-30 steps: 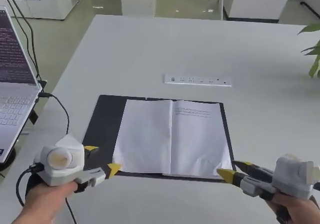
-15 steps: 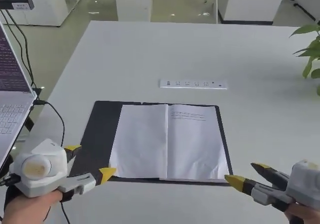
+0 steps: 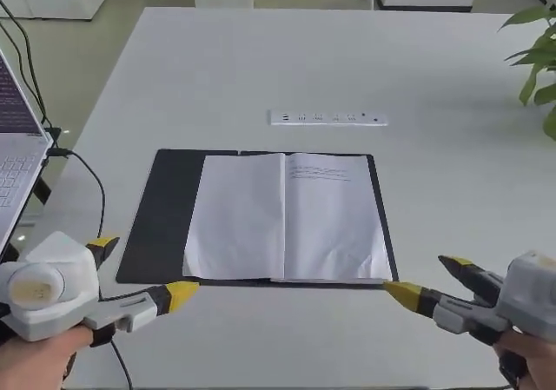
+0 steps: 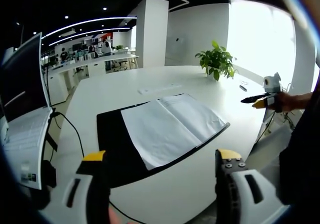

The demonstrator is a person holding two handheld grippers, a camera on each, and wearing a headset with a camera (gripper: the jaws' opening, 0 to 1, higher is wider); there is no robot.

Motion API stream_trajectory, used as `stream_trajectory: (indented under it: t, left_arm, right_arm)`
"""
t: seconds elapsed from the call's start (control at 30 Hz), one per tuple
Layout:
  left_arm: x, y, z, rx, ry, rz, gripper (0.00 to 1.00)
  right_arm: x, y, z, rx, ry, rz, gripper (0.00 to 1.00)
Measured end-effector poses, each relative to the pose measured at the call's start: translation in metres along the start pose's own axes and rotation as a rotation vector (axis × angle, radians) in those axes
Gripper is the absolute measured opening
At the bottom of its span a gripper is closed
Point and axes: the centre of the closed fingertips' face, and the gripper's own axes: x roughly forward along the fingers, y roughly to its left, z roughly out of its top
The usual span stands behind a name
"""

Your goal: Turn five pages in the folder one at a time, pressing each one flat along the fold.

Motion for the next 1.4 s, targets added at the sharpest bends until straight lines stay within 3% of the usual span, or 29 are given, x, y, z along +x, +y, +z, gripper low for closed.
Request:
stream_trajectory:
  t: [0.23,0.47,0.83,1.4]
  left_arm:
    - [-0.004,-0.008,0.001,-0.019,-0.002,0.006,0.89]
    - [0.003,-0.017,0.006,-0.014,0.004,-0.008,0.88]
    - [0.027,-0.043,0.021,0.034,0.006,-0.091,0.88]
    - [0.076,-0.097,0.037,0.09,0.022,-0.22,0.83]
  right_arm:
    - [-0.003,0.003,-0.003,-0.01,0.004,-0.008,0.84]
    - [-0.005,0.003,-0.006,0.013,-0.008,-0.021,0.83]
    - [-0.011,-0.002,-0.004,0.04,-0.033,-0.045,0.82]
    - [-0.015,-0.001,-0.008,0.075,-0.039,-0.054,0.82]
